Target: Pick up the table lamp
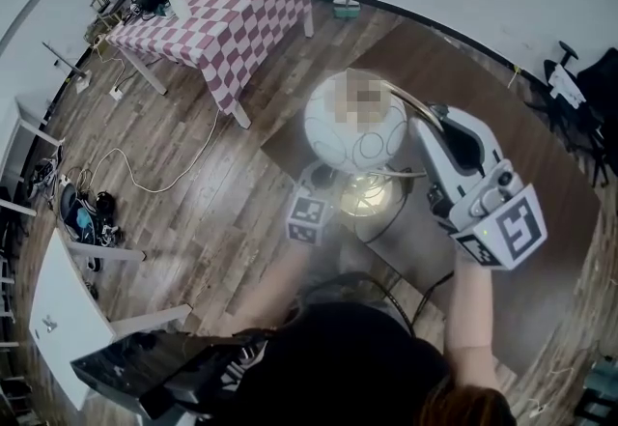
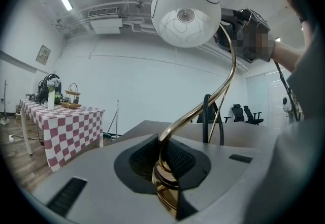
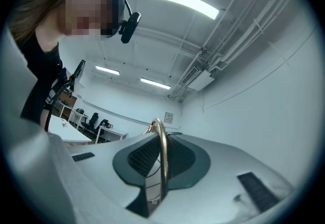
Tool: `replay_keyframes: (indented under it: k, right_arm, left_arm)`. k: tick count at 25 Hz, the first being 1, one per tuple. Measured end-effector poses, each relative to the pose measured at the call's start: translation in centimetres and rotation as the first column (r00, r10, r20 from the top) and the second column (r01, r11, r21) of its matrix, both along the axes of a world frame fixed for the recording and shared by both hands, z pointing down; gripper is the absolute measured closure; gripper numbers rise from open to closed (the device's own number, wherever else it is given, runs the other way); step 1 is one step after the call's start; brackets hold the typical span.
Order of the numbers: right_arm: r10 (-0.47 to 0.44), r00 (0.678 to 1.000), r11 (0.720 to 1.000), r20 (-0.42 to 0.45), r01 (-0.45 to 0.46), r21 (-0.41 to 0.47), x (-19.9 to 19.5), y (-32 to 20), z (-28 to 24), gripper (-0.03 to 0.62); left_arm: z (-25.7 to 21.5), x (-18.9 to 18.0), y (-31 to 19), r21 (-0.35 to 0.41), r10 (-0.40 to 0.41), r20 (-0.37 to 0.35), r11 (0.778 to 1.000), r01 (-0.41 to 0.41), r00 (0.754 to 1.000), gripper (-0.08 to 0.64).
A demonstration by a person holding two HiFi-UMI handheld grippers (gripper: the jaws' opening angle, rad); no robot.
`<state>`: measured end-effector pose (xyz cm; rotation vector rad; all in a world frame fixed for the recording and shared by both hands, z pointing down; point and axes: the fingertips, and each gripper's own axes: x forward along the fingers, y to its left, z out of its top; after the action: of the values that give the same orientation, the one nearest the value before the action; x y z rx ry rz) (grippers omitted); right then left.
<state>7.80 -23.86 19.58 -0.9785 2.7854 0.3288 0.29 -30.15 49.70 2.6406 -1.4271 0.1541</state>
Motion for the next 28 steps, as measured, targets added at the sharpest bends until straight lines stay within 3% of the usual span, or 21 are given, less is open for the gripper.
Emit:
replay_keyframes:
  k: [17, 28]
  right_arm:
    - [-0.034, 0.999, 0.999, 0.017, 0.035, -0.016, -0.3, 5.3, -1.4, 0.552]
    - [-0.023, 0.999, 0.999, 0.030, 0.024, -0.026, -1.5, 6.6, -2.3, 0.552]
  left_arm:
    - [-1.5, -0.9, 5.5, -0.024, -0.068, -0.021, 0.997, 0.068, 0.997, 0.529]
    - [-2.3, -2.0, 7.1, -0.048, -0.052, -0.016, 0.998, 0.051, 0.999, 0.529]
